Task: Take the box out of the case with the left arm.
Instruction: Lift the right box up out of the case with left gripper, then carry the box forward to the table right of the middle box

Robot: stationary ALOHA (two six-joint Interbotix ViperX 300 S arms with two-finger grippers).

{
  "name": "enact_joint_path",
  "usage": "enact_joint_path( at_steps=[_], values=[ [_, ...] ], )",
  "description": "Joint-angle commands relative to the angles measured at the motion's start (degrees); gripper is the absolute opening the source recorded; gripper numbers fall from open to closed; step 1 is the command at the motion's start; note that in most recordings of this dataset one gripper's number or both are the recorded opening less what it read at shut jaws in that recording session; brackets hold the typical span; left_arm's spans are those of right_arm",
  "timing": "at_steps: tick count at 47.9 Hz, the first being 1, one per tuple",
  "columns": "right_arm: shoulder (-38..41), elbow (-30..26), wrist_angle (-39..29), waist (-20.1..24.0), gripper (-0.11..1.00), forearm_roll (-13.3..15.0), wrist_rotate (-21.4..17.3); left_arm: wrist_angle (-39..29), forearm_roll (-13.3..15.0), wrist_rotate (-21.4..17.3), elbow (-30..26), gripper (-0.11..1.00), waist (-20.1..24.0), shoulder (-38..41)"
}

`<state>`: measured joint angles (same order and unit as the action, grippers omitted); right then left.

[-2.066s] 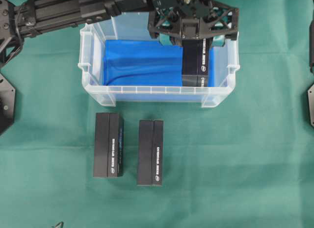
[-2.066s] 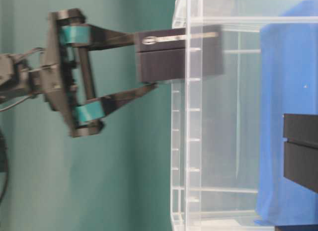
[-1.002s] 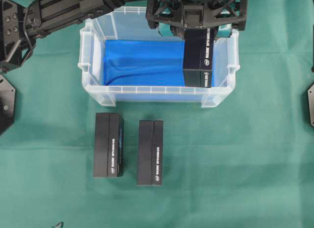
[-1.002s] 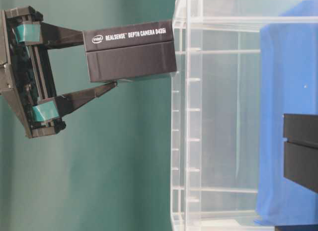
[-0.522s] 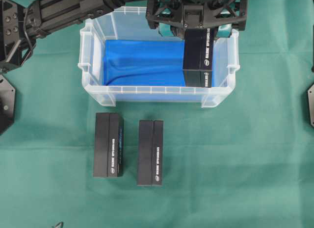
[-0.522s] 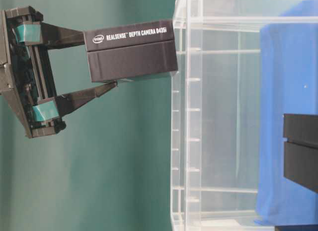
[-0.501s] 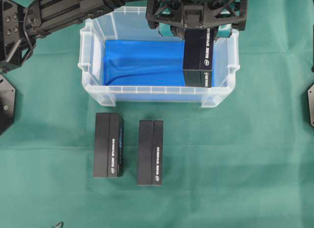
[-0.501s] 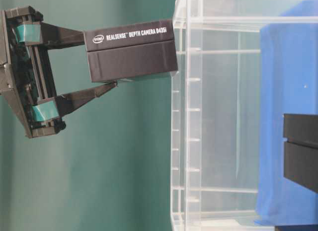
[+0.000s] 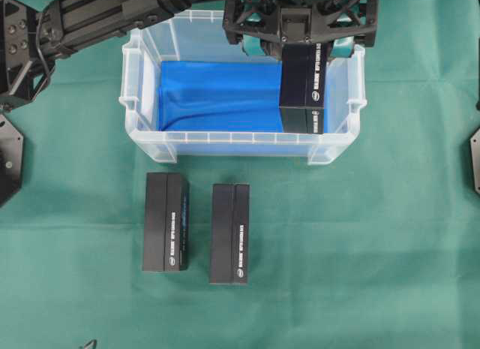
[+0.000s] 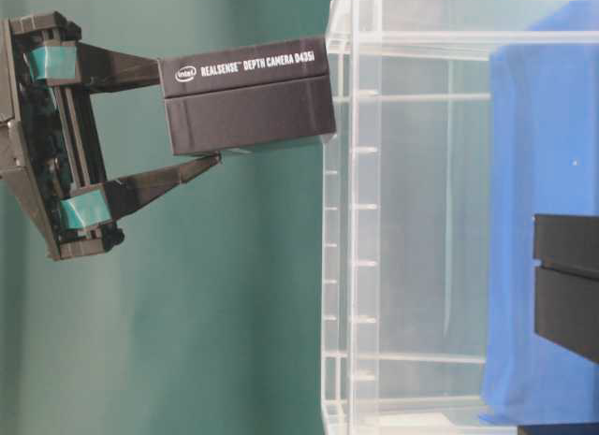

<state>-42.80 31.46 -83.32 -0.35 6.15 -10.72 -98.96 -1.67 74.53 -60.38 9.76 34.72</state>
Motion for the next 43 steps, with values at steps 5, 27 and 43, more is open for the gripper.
enact_joint_path(
  at_steps=[5, 27, 43],
  values=[
    [0.00, -0.70, 0.18, -0.09, 0.01, 0.09, 0.09, 0.18, -0.18, 0.00, -1.76, 0.60, 0.00, -1.49],
    [0.00, -0.70, 0.18, -0.09, 0.01, 0.18, 0.00, -1.05, -0.18, 0.79, -1.67, 0.60, -2.02, -2.02],
    [0.00, -0.70, 0.18, -0.09, 0.01, 0.09, 0.00, -1.05, -0.53, 4.92, -1.76, 0.60, -7.12, -1.93]
  ],
)
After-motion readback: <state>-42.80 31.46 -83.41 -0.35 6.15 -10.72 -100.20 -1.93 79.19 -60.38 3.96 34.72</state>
